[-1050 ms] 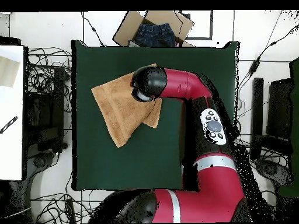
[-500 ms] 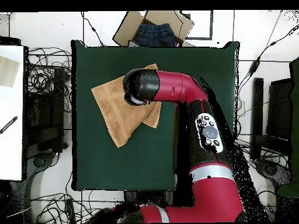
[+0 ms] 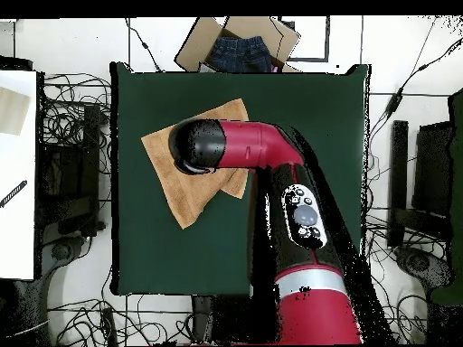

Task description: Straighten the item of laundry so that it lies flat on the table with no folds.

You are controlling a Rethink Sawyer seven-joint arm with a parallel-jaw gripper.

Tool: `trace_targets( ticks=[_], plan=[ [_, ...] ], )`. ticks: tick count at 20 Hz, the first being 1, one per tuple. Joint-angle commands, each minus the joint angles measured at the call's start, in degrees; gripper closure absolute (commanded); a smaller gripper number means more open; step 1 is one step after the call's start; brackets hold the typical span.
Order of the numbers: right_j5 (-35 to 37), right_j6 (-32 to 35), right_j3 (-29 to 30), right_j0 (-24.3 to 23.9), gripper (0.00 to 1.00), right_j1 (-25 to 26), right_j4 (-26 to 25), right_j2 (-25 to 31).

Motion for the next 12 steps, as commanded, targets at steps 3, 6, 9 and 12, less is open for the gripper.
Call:
trace_targets(
  ticks=[3,6,9,12],
  plan=[
    [-4.6,15.4,2.4,6.2,0.0,3.5,2.8,-3.1],
    [-4.8,15.9,1.8,7.1,0.0,4.0,3.6,-3.8],
    [-4.6,14.5,2.4,6.9,0.0,3.4,3.9,-4.4],
    [-6.2,10.7,5.7,3.8,0.0,2.3,4.0,-2.9]
  ],
)
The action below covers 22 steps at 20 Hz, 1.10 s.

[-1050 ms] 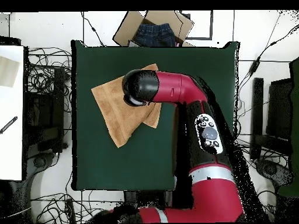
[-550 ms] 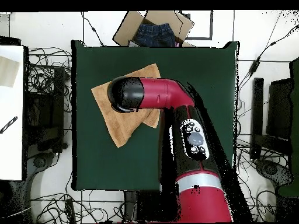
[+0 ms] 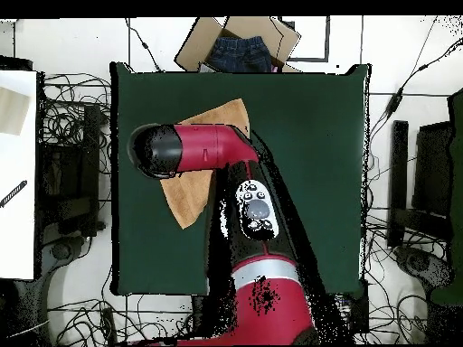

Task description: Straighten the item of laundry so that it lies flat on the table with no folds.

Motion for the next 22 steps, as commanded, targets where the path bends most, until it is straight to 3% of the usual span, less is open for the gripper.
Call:
trace_targets(
  ticks=[1,11,22],
  plan=[
    [-5.1,9.8,6.4,-3.2,0.0,0.8,1.8,-2.5],
    [-6.7,5.1,8.9,-8.7,0.0,0.8,1.0,0.7],
    [-10.7,8.3,10.6,-7.1,0.0,0.8,0.1,-0.2]
  ],
)
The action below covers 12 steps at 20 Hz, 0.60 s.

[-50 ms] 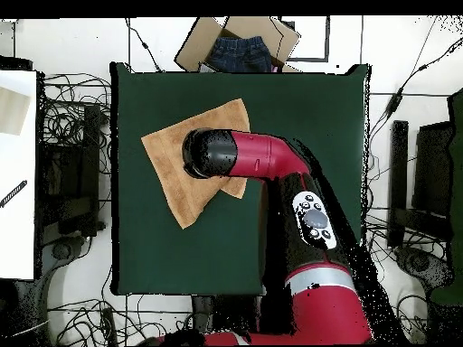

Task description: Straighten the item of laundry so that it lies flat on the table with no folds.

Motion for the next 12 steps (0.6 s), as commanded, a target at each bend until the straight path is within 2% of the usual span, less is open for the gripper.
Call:
trace_targets(
  ticks=[1,9,12],
  plan=[
    [-5.4,8.4,7.7,1.6,0.0,0.2,0.0,-0.3],
    [-8.4,7.5,10.7,-0.5,0.0,0.2,0.7,1.5],
    [-7.7,6.3,11.8,-1.5,0.0,-1.3,0.6,1.4]
  ],
)
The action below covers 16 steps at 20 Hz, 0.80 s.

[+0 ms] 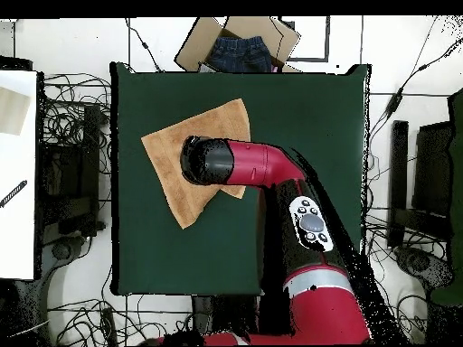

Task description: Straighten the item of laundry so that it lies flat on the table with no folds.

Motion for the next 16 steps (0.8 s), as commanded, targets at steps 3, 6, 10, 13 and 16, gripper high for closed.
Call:
trace_targets(
  ticks=[3,6,10,13,16],
  plan=[
    [-3.5,4.3,10.4,-3.9,0.0,-2.3,0.3,2.7],
    [-3.6,4.0,11.6,-4.9,0.0,-3.4,0.1,3.2],
    [-4.5,3.7,13.0,-6.1,0.0,-3.7,-0.1,3.9],
    [-4.5,3.6,13.1,-6.6,0.0,-3.8,-0.1,4.4],
    [-4.8,3.4,13.4,-7.2,0.0,-3.7,0.0,4.9]
  ],
)
